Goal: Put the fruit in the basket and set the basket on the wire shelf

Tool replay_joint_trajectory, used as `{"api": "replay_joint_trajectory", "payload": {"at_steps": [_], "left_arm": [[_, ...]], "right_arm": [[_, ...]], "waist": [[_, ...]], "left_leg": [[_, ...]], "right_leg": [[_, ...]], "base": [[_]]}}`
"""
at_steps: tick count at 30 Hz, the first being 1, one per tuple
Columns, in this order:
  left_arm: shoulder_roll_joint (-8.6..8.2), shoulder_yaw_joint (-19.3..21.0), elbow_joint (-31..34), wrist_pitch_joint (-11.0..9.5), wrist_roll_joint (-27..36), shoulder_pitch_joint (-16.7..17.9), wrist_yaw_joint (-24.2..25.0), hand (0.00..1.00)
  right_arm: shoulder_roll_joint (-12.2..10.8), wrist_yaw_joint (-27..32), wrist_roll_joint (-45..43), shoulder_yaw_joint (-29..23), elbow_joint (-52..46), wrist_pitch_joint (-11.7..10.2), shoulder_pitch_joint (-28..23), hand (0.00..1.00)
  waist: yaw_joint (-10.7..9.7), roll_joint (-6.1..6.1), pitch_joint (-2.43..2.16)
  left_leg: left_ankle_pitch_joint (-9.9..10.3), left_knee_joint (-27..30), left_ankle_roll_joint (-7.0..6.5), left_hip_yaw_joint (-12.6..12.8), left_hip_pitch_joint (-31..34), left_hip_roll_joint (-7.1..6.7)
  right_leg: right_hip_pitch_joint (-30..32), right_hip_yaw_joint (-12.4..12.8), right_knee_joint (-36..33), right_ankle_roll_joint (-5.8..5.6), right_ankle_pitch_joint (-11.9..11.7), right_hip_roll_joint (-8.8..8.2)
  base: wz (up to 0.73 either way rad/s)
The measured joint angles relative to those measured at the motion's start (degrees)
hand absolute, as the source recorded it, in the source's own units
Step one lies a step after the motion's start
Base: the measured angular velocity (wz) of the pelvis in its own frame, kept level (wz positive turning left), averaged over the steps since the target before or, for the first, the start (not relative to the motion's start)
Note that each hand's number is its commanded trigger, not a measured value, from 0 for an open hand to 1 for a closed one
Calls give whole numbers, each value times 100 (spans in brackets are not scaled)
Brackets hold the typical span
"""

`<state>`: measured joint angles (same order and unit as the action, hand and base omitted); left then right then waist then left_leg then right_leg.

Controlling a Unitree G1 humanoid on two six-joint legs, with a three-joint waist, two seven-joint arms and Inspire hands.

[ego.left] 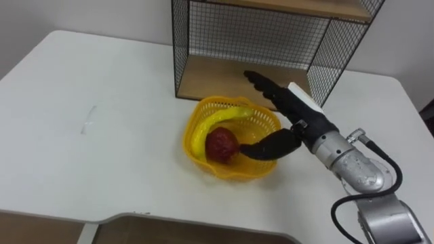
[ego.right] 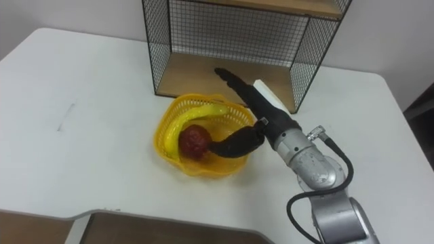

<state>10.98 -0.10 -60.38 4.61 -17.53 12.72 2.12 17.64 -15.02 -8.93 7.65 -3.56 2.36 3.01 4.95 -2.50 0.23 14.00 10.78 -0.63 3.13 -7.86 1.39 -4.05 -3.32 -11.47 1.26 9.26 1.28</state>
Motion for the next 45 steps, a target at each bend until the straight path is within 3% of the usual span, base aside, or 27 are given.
{"api": "replay_joint_trajectory", "payload": {"at_steps": [3,6,8,15,17,19,23,25,28,35,37,42,45], "left_arm": [[-6,243,-263,-27,470,12,-145,0],[-15,725,-455,-131,1145,81,-391,0],[-13,1190,-610,-252,1724,190,-677,0],[-53,2624,-516,-333,3516,472,-1824,0],[-54,3174,-244,-390,4171,490,-2405,0],[-50,3435,9,-492,4643,528,-2871,0],[-51,3844,859,-669,5177,587,-3902,0],[-52,3967,1280,-745,5171,577,-4299,0],[-50,4147,2464,-806,5051,707,-5045,0],[-42,4303,4734,-1081,3699,633,-6303,0],[-40,4296,5247,-1104,3284,588,-6467,0],[-28,4190,6334,-1145,2499,347,-6610,0],[-23,3901,6862,-1178,2204,222,-6593,0]], "right_arm": [[1,202,24,-43,-1,-1,-3,0],[-5,279,616,-384,0,-2,-13,0],[-5,566,1256,-728,-1,-43,-32,0],[11,1439,2751,-1647,-243,-85,-410,0],[15,1697,3302,-1985,-238,-88,-557,0],[16,1970,3551,-2135,-265,-96,-661,0],[14,2507,3604,-2390,-412,-98,-918,0],[14,2710,3552,-2480,-418,-104,-1071,0],[12,2947,3521,-2480,-421,-101,-1333,0],[-13,3319,3302,-2478,-546,-105,-1560,0],[-14,3327,3312,-2479,-551,-114,-1573,0],[-42,3361,3285,-2475,-598,-144,-1614,0],[-77,3330,3104,-2463,-597,-184,-1610,0]], "waist": [[-8,55,-3],[-6,102,13],[-4,146,-2],[38,235,-51],[44,303,-70],[44,381,-90],[66,545,-74],[133,613,-100],[260,617,-97],[335,626,-118],[320,626,-133],[290,627,-81],[216,601,-37]], "left_leg": [[0,-15,0,-6,-44,0],[-1,-27,-1,-18,-91,-3],[0,-54,-1,-22,-174,-4],[-1,-105,-1,-11,-176,0],[-1,-102,-1,-18,-182,-3],[0,-109,-1,-19,-195,-5],[-1,-120,-2,-31,-194,-11],[-1,-122,-1,-12,-172,-12],[-1,-116,-1,18,-186,-10],[-6,-106,-9,0,-122,-42],[-6,-87,-9,-13,-77,-38],[-5,-29,-9,-33,-74,-37],[-4,-26,-11,-62,-52,-46]], "right_leg": [[-18,2,-13,-1,1,-3],[-74,-9,-3,-3,2,-6],[-174,-13,63,-7,4,-7],[-155,-10,87,-8,5,-6],[-168,-13,85,-8,5,-9],[-179,-9,84,-10,6,-12],[-170,1,63,-16,13,-15],[-89,30,32,-19,23,-15],[-50,94,-41,-13,57,-15],[64,53,-133,-33,80,-40],[94,48,-137,-31,79,-36],[79,42,-112,-30,78,-37],[71,7,-114,-33,81,-49]], "base": [[-2],[1],[0],[0],[0],[0],[0],[-4],[-7],[1],[0],[1],[5]]}}
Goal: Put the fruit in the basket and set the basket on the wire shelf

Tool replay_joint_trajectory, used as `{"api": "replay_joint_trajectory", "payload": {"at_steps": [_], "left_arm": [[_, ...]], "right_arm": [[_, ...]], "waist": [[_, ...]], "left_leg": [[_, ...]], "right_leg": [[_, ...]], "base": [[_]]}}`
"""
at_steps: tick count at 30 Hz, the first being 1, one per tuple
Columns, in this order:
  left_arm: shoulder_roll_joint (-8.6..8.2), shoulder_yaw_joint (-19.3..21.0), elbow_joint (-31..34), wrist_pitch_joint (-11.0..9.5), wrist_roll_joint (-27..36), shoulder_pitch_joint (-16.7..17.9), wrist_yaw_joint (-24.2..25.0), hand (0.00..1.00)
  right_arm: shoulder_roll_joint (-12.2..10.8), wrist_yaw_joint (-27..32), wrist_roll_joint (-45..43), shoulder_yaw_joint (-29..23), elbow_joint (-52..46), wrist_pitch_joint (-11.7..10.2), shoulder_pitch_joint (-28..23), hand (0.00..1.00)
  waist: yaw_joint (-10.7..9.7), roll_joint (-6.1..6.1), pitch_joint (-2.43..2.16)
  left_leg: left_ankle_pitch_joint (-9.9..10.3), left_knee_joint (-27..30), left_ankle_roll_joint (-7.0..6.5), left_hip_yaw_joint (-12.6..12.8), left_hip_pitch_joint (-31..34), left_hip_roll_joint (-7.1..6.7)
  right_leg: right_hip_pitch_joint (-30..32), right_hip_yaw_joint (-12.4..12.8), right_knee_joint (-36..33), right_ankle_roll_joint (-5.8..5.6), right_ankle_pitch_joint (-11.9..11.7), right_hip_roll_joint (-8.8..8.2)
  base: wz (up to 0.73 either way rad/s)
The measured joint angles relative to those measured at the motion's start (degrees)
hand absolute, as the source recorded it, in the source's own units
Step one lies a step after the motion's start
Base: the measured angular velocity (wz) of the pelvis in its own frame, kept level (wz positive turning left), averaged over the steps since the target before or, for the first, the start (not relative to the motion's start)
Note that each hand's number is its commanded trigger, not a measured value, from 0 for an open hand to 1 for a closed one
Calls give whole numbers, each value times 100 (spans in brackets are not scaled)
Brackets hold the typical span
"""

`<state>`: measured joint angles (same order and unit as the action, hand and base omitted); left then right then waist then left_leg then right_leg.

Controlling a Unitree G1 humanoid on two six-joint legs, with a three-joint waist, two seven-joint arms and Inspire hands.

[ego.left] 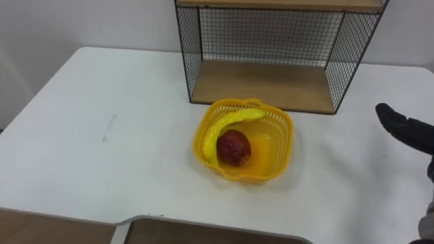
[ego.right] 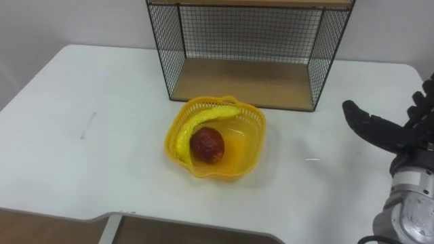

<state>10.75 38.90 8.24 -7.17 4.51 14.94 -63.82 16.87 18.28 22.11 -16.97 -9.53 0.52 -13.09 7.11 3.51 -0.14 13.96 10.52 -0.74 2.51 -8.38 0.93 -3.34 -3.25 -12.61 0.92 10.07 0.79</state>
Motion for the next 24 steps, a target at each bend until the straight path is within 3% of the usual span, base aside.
{"api": "replay_joint_trajectory", "payload": {"at_steps": [1,2,5,7,14,19,24], "left_arm": [[3,-108,128,-31,-83,-36,94,0],[4,-219,251,-43,-132,-42,210,0],[3,-741,608,-56,-412,-53,503,0],[2,-1087,656,-150,-577,-107,759,0],[4,-2181,672,-164,-679,-247,2081,0],[3,-3023,471,-188,-511,-277,2809,0],[3,-3710,420,-190,319,-277,3676,0]], "right_arm": [[-78,-77,-32,0,17,-58,3,0],[-155,-141,-33,20,24,-85,1,0],[-212,-239,8,245,82,-163,-18,0],[-222,-367,8,459,125,-201,-17,0],[-320,-974,-5,740,502,-268,-17,0],[-323,-1168,12,995,799,-422,12,0],[-353,-1405,-2,1291,925,-423,17,0]], "waist": [[-41,63,19],[-76,20,47],[-132,-14,64],[-186,-7,66],[-411,-89,27],[-521,-138,47],[-624,-231,83]], "left_leg": [[0,-1,0,-3,-3,3],[3,-2,0,2,-8,11],[3,14,0,30,16,15],[3,15,0,45,19,17],[2,13,0,64,9,16],[2,11,0,222,-26,24],[2,10,0,283,-26,23]], "right_leg": [[-11,0,14,0,0,4],[-16,11,21,3,-2,14],[43,28,-4,8,-5,23],[45,34,-2,12,-8,26],[28,47,23,13,-10,28],[42,158,-4,12,-12,36],[68,236,-17,9,-15,45]], "base": [[0],[0],[-3],[0],[-1],[-14],[-10]]}}
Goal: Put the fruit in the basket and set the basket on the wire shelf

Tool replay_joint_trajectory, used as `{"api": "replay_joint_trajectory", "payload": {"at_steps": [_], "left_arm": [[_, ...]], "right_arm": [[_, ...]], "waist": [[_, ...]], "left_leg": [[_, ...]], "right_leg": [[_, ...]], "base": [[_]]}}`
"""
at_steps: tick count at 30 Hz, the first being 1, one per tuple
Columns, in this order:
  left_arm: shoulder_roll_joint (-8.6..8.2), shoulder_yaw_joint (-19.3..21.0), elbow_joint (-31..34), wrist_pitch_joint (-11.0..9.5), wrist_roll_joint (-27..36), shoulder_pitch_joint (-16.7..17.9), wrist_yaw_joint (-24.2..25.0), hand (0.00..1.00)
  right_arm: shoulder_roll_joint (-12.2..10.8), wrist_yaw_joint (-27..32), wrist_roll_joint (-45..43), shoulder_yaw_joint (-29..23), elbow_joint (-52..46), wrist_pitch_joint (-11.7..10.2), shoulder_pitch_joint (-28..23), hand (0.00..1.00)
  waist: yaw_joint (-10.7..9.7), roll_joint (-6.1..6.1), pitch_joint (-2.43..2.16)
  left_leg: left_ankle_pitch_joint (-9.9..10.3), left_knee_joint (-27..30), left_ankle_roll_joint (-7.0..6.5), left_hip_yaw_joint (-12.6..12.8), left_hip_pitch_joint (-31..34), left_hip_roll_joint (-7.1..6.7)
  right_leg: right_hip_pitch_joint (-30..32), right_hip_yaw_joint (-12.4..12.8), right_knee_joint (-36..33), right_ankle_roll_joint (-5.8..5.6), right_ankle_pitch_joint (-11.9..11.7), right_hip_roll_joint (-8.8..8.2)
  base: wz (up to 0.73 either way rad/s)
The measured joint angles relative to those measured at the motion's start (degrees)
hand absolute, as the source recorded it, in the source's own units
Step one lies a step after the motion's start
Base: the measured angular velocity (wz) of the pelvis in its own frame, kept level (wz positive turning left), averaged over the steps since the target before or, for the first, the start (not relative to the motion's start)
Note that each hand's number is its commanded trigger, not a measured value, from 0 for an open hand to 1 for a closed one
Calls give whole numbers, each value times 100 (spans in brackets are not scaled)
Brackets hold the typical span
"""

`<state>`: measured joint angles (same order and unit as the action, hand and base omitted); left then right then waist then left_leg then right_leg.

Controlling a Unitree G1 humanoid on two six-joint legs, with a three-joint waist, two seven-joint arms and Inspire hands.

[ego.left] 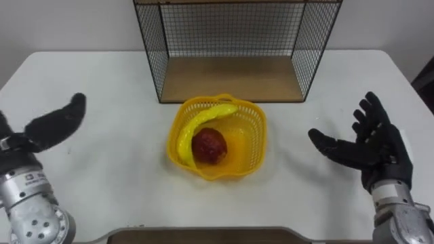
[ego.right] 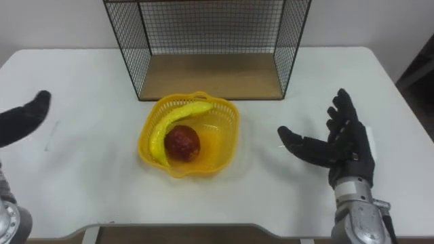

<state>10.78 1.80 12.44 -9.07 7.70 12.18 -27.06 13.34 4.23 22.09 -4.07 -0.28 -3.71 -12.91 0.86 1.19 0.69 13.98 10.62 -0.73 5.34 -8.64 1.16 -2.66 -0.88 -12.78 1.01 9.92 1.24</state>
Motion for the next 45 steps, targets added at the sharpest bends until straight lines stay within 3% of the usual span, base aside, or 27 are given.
{"api": "replay_joint_trajectory", "payload": {"at_steps": [5,8,15,20,28,37,41,45], "left_arm": [[1,-578,-580,-5,1031,-60,812,0],[-6,-762,-771,-4,1198,-61,1158,0],[-11,-900,-1286,-8,1542,-268,1625,0],[-144,-931,-1707,0,1865,-265,2106,0],[-199,-926,-1863,78,1930,-256,2694,0],[-243,-922,-1868,208,1913,-255,3130,0],[-252,-924,-1867,208,1914,-256,3162,0],[-253,-925,-1867,208,1912,-256,3166,0]], "right_arm": [[-4,-193,80,606,288,-116,47,0],[-9,-258,210,784,343,-116,158,0],[-50,-303,513,926,394,-178,394,0],[-268,-506,570,966,406,-177,403,0],[-341,-884,723,955,406,-175,405,0],[-435,-1075,1385,952,406,-170,419,0],[-472,-1188,1395,952,406,-170,514,0],[-484,-1272,1395,961,406,-170,549,0]], "waist": [[-34,-50,2],[-12,-62,8],[-21,-58,6],[-27,-17,5],[-21,91,-57],[-25,110,-31],[-28,100,19],[-9,94,23]], "left_leg": [[0,0,0,97,-53,15],[0,-19,0,177,-43,23],[0,-26,0,241,-92,35],[-1,-100,-1,273,-78,42],[-2,-102,-1,250,-56,49],[-2,-108,-1,256,-63,59],[-2,-103,-1,254,-50,51],[-2,-105,-1,250,-49,52]], "right_leg": [[19,102,30,-3,-42,27],[84,190,23,-5,-59,53],[60,237,11,1,-72,70],[138,250,-6,6,-80,84],[150,247,10,9,-109,87],[143,245,10,18,-114,96],[168,250,22,14,-112,92],[168,248,22,15,-112,93]], "base": [[-8],[-14],[-6],[-3],[-1],[0],[0],[0]]}}
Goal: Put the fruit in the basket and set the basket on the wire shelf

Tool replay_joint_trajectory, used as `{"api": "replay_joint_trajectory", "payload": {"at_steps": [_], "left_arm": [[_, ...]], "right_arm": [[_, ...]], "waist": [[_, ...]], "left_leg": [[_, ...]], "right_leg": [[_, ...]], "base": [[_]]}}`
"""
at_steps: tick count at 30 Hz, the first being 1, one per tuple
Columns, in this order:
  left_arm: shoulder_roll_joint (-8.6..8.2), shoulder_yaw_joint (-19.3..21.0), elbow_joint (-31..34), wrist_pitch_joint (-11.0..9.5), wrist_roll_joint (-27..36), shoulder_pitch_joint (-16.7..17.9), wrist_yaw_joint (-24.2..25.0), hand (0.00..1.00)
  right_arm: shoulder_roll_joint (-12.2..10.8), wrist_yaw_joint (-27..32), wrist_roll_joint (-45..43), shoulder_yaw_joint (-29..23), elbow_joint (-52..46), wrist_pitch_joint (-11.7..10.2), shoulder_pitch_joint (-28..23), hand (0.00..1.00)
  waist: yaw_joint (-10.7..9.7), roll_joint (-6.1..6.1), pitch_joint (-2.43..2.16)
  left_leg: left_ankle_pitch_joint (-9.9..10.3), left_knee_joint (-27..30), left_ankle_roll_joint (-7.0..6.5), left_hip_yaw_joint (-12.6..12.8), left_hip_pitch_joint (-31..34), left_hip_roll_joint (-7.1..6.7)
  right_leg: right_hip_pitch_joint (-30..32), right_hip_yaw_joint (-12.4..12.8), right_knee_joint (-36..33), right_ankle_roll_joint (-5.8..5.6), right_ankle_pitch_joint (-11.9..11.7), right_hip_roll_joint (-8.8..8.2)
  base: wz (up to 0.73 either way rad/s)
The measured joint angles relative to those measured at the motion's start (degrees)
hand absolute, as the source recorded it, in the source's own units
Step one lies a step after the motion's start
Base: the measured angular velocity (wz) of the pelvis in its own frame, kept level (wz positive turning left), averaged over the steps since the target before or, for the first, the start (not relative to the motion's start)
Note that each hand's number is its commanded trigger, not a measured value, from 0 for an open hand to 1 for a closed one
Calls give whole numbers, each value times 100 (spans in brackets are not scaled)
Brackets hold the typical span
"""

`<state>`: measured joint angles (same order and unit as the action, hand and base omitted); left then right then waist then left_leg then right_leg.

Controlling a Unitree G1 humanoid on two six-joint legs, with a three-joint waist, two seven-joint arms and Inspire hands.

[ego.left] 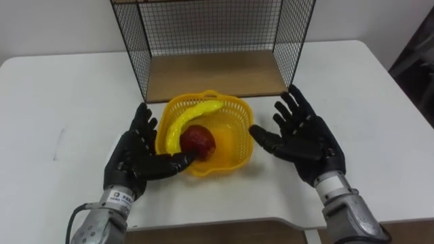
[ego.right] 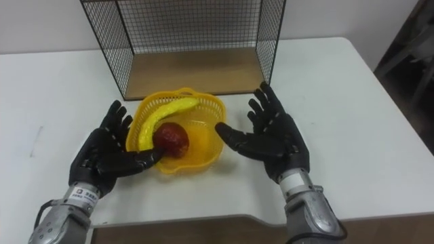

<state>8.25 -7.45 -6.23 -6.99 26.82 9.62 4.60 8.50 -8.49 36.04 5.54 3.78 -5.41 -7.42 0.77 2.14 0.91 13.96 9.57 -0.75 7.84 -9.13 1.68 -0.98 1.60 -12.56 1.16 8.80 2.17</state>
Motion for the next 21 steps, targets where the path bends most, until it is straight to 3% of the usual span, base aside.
{"api": "replay_joint_trajectory", "payload": {"at_steps": [12,21], "left_arm": [[-7,-70,-1,39,-1,0,3,0],[-43,-208,-1,76,62,-1,11,0]], "right_arm": [[-29,-50,-2,154,135,2,3,0],[-16,-91,-75,434,466,25,15,0]], "waist": [[41,-40,-24],[51,-91,-16]], "left_leg": [[0,2,0,-3,4,3],[0,16,0,-5,3,1]], "right_leg": [[-6,-6,-4,2,-2,1],[-9,-25,-12,2,-2,-3]], "base": [[0],[0]]}}
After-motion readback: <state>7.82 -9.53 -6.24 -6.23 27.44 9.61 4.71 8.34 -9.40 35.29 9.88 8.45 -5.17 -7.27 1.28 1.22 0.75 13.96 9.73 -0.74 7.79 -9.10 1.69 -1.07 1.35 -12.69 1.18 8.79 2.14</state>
